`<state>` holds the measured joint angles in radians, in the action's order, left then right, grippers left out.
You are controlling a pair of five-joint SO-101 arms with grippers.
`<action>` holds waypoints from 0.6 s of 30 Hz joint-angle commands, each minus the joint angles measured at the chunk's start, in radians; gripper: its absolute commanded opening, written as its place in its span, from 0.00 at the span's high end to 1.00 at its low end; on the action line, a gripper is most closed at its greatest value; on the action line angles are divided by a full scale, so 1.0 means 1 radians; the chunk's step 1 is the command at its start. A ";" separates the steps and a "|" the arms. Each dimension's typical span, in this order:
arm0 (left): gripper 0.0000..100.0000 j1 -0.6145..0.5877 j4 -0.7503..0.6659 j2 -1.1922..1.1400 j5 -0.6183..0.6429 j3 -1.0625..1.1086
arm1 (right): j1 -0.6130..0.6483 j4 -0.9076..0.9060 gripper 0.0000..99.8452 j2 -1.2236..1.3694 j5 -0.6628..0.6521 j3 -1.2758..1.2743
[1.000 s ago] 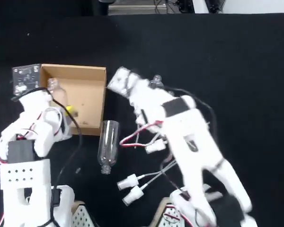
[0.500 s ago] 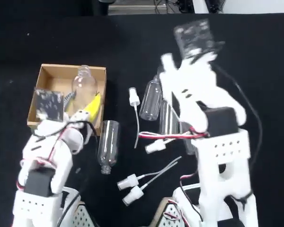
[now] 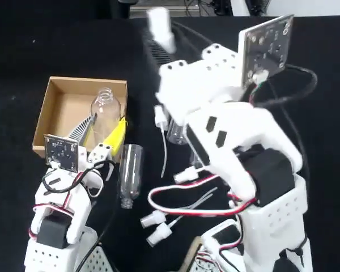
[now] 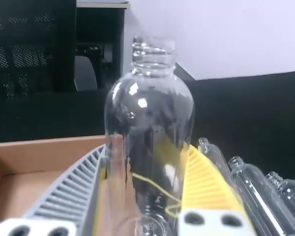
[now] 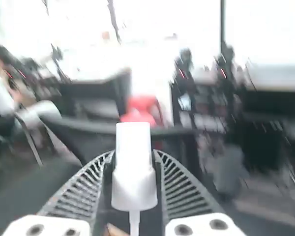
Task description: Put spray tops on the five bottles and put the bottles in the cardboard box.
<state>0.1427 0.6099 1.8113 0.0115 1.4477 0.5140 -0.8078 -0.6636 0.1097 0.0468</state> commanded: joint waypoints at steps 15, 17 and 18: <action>0.97 0.010 -0.488 0.011 0.003 0.242 | 0.101 0.534 0.99 0.223 -0.002 -0.079; 0.97 0.010 -0.491 0.011 0.003 0.242 | 0.104 0.559 0.99 0.252 -0.002 -0.079; 0.97 0.010 -0.494 0.011 0.003 0.242 | 0.104 0.569 0.99 0.265 -0.002 -0.079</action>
<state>0.1396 0.1542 1.8113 0.0115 1.6701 0.6061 -0.2954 -0.4166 0.1097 -0.0422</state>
